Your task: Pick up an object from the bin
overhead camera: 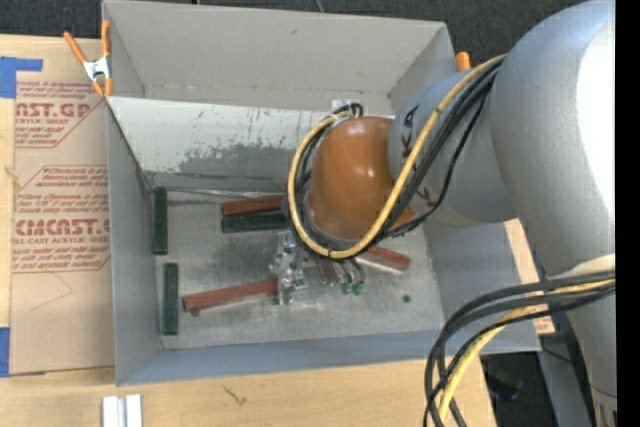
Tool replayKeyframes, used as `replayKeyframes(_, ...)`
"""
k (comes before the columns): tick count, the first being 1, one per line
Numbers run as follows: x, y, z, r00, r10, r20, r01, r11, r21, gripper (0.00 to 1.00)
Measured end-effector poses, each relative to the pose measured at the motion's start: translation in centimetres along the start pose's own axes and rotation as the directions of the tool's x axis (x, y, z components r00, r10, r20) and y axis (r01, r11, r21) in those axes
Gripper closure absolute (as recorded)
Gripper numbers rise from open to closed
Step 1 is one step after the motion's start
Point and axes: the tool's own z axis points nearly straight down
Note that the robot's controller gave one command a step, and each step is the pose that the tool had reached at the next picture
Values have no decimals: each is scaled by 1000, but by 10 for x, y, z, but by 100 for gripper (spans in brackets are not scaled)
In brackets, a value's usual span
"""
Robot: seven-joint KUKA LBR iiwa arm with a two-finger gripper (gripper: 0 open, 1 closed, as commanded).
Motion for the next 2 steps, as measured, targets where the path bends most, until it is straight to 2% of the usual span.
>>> replayKeyframes(1,-14,-10,-27,999,-29,-27,29,1000,1,100)
replayKeyframes(2,-14,4,-165,999,-38,-23,38,999,1,100)
